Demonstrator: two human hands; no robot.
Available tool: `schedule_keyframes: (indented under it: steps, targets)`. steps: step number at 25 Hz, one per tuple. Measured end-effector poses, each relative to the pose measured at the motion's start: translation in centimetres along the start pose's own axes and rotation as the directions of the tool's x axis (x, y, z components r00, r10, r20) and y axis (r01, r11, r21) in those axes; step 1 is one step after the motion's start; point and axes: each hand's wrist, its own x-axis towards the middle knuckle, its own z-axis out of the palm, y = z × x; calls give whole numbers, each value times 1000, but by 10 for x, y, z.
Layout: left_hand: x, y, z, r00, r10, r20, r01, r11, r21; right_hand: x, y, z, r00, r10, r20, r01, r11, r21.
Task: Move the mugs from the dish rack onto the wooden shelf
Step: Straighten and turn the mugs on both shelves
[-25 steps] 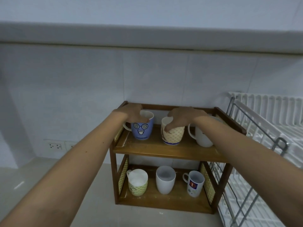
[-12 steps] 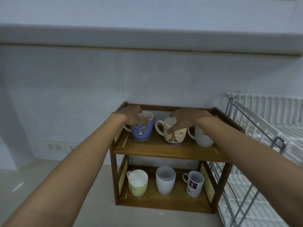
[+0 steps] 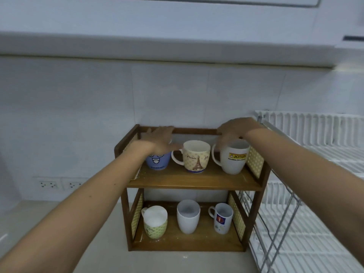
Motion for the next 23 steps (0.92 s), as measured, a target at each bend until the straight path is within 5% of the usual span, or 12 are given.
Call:
schedule_keyframes:
  steps: [4,7,17,20,22,23]
  targets:
    - [15,53,16,987,137,86,-141,989,39,0,16,14,998,-35,58,37,999,-29]
    - [26,66,25,985,120,120,-130,988,80,-1,24,17,996,-83,22,81,994,67]
    - [25,65,30,990,93,103,-97,995,37,-4,20,29,998,-42,-52,43,999,10]
    - [0,65,39,981,180,-71,-179,984,25,-17,11,43,986,-13,-169,28,996,85]
    - [-29,57,51,848,364,-385,-395,919,-2,-33,-6,70,845,108,-523,85,940,331]
    - [-47,51,57,723,476,-501,-524,850,52,-44,-19,88,675,199,-711,180,889,420]
